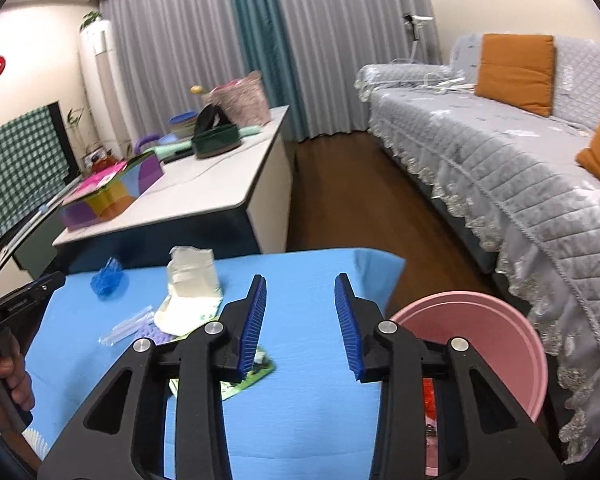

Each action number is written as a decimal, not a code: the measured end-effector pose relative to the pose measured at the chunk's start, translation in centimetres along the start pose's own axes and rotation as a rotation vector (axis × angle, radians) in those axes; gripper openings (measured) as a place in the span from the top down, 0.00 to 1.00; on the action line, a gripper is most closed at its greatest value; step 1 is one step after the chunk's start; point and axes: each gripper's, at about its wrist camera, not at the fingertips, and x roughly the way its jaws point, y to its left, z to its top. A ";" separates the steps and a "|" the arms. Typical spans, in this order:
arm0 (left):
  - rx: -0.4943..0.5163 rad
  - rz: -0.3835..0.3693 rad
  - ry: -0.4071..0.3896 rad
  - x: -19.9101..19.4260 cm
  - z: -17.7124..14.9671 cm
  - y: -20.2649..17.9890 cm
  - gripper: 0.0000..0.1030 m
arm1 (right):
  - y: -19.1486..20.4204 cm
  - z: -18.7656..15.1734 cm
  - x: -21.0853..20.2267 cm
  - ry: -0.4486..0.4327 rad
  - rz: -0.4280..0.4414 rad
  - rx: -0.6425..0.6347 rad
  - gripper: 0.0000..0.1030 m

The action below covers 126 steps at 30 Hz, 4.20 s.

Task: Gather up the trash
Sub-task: 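Move both open grippers back over the trash on the table, then grasp the blue plastic bag with the left gripper while the right gripper grasps the green panda packet, then lift and carry the blue bag and green packet with both grippers over the pink bin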

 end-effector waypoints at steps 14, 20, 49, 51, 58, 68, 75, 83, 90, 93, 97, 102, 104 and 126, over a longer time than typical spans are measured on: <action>-0.044 0.103 0.052 6.3 -1.1 5.6 0.55 | 2.5 -1.6 7.1 0.118 0.073 -0.031 0.60; 0.006 0.144 0.051 8.8 -0.6 5.1 0.27 | 2.6 -2.6 10.4 0.206 0.111 -0.022 0.47; -0.003 0.140 0.076 8.8 0.8 4.0 1.00 | 3.7 -3.2 8.9 0.271 0.242 -0.107 0.94; -0.002 0.129 0.064 7.7 0.7 3.5 1.00 | 3.7 -2.9 7.9 0.247 0.244 -0.103 0.95; 0.026 0.128 0.052 5.4 0.3 2.7 1.00 | 3.6 -2.0 4.0 0.154 0.223 -0.091 0.99; -0.035 0.155 0.067 6.9 -0.2 4.5 0.65 | 0.4 -1.3 1.6 0.082 0.161 -0.012 0.99; -0.012 0.221 0.097 10.5 0.4 5.0 0.32 | -0.8 -0.7 2.1 0.064 0.148 0.007 0.99; -0.037 0.282 0.150 14.1 1.0 6.3 0.35 | -1.8 -0.5 2.8 0.067 0.138 0.023 0.99; -0.084 0.250 0.153 13.1 0.9 6.9 0.93 | -2.1 -0.4 1.9 0.051 0.142 0.025 0.99; -0.082 0.238 0.140 12.0 0.7 6.3 0.95 | -2.2 -0.2 1.1 0.036 0.140 0.026 0.99; -0.057 0.206 0.113 9.4 0.7 4.5 0.95 | -2.2 -0.2 0.1 0.015 0.135 0.030 0.99; -0.007 0.162 0.062 5.9 0.8 1.8 0.95 | -2.2 -0.1 -1.5 -0.009 0.125 0.028 0.99; -0.009 0.139 0.038 4.2 0.8 0.9 0.95 | -2.1 -0.1 -2.2 -0.023 0.123 0.024 0.99; 0.001 -0.040 -0.010 -2.7 -3.4 -6.1 0.95 | -3.4 -0.3 -6.9 -0.105 0.039 0.016 0.99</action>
